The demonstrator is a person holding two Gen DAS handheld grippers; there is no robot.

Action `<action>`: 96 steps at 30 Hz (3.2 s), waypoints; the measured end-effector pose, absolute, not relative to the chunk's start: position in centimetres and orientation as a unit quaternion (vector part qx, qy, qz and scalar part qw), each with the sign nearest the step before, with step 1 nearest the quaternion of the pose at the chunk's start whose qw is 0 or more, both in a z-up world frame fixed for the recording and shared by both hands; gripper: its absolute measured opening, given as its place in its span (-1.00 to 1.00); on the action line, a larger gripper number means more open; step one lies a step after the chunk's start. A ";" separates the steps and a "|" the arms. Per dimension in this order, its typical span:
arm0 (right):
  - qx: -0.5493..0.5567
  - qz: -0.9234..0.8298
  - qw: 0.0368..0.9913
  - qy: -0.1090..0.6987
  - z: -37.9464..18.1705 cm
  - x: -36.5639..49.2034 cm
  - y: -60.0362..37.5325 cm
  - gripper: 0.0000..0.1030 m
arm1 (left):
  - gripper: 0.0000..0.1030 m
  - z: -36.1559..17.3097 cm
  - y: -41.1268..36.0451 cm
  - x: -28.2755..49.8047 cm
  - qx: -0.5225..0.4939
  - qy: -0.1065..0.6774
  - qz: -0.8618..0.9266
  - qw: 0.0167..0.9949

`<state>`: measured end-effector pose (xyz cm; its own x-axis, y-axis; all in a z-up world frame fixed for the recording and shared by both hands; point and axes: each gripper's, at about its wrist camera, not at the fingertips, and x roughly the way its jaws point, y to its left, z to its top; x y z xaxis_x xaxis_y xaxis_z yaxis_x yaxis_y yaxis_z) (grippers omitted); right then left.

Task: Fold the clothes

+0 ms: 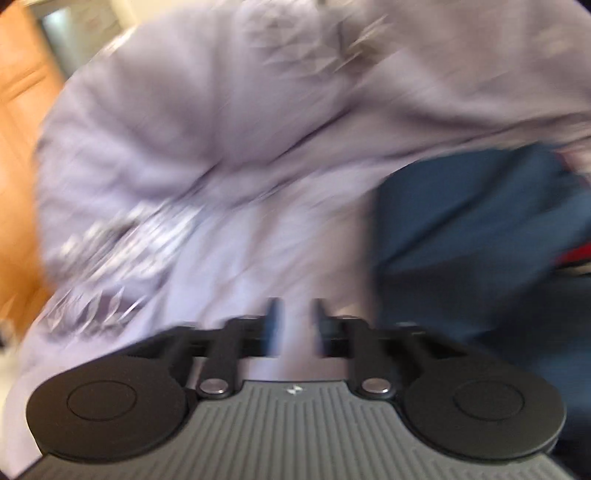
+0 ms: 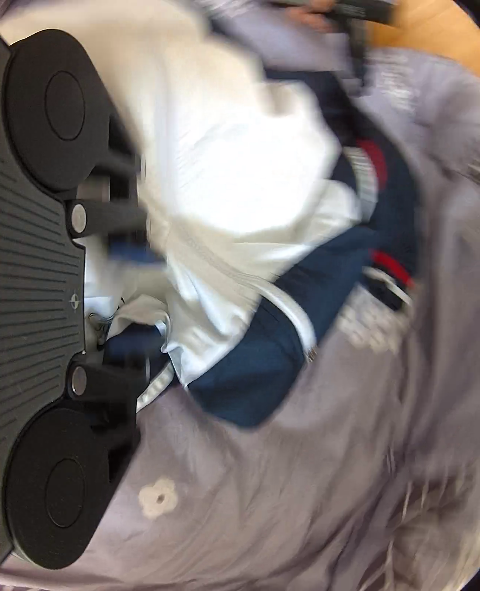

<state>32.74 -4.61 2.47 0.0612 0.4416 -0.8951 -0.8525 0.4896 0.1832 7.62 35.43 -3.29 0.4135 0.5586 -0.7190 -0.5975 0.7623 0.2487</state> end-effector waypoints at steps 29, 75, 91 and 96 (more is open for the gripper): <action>-0.164 0.326 0.812 0.455 -2.1 32.7 -1.2 0.65 | -0.91 -7.4 33.5 24.5 -0.051 0.495 0.225 0.838; -0.043 0.352 0.791 0.498 -2.3 39.8 -5.9 0.67 | 0.98 -7.1 32.3 27.5 -0.137 0.532 -0.033 0.835; -0.153 0.379 0.851 0.329 2.8 38.8 5.9 -0.08 | 0.20 -3.4 31.0 24.1 -0.007 0.401 0.209 0.892; -0.097 0.360 0.849 0.376 3.0 40.1 5.1 0.51 | 0.43 -4.8 35.5 22.7 -0.157 0.459 0.243 0.840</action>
<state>40.12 5.07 3.01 0.4591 0.5378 -0.7071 -0.6830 0.7227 0.1063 22.72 35.47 -4.79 0.4600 0.2642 -0.8477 -0.5518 0.8330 -0.0398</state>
